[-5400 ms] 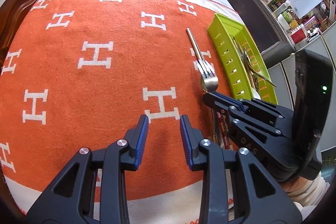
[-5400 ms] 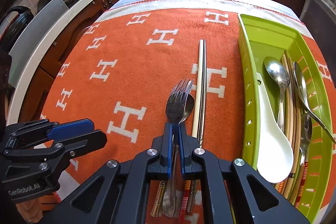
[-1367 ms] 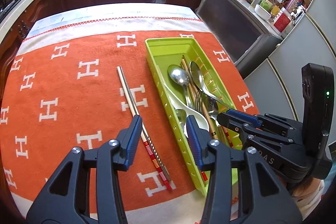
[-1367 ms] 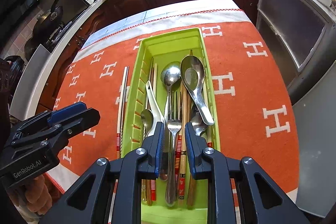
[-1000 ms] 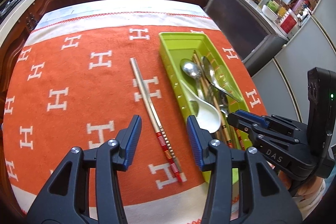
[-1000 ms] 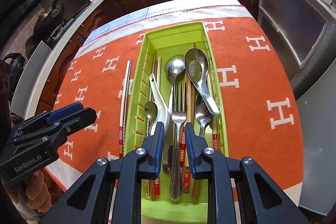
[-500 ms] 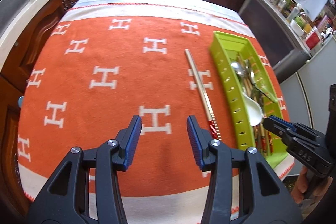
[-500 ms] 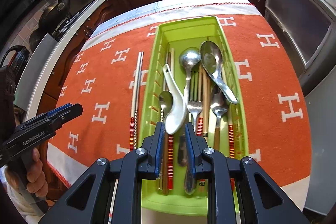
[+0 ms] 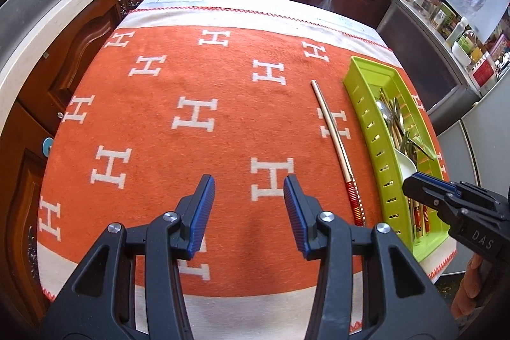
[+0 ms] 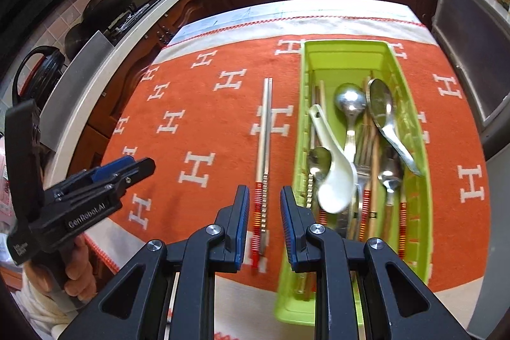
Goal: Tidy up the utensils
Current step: 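Move both open tools toward the remaining chopsticks on the blanket, then grasp a metal chopstick with the right tool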
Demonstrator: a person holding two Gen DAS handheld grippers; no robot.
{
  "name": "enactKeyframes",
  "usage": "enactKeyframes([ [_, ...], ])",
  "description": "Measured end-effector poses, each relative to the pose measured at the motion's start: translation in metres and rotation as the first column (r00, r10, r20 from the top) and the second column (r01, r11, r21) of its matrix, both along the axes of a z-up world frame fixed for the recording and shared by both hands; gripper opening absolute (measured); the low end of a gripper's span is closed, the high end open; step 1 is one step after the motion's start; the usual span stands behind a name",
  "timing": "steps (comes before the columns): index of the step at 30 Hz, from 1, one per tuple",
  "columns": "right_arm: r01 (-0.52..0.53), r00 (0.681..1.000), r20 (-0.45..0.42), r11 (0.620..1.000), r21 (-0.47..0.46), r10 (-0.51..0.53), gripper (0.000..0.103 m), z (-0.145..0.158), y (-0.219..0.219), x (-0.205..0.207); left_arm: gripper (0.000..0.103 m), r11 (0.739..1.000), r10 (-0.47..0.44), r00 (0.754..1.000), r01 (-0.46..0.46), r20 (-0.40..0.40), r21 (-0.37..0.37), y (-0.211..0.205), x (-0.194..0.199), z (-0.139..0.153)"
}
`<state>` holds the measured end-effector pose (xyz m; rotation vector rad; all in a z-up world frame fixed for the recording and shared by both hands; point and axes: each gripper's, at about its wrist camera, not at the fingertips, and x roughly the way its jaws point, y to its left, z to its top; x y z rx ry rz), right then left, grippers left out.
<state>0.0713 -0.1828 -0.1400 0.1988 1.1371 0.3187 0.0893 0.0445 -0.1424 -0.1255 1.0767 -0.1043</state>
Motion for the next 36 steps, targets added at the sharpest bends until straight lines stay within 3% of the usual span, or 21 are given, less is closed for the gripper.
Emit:
enactKeyframes([
  [12,0.047,0.989,-0.139,0.998,-0.050,-0.053,0.020,-0.027,0.037,0.059,0.041,0.996,0.051,0.998,-0.053,-0.025,-0.078,0.040,-0.002,-0.017],
  [24,0.098,0.961,-0.224,0.959,-0.268,-0.161,0.020,-0.059,0.067,0.104,0.041,0.990,0.081,0.996,-0.085,-0.042,-0.109,0.057,-0.006,-0.027],
  [28,0.103,0.946,-0.268,0.955,-0.278,-0.180,0.020,-0.073,0.068,0.111,0.041,0.989,0.089,0.995,-0.092,-0.037,-0.119,0.061,-0.007,-0.028],
  [33,0.096,0.948,-0.264,0.953,-0.287,-0.175,0.020,-0.075,0.070,0.114,0.041,0.987,0.096,0.994,-0.101,-0.048,-0.125,0.064,-0.008,-0.032],
  [36,0.089,0.945,-0.287,0.966,-0.243,-0.159,0.020,-0.074,0.073,0.112,0.041,0.986,0.097,0.994,-0.103,-0.051,-0.128,0.065,-0.009,-0.035],
])
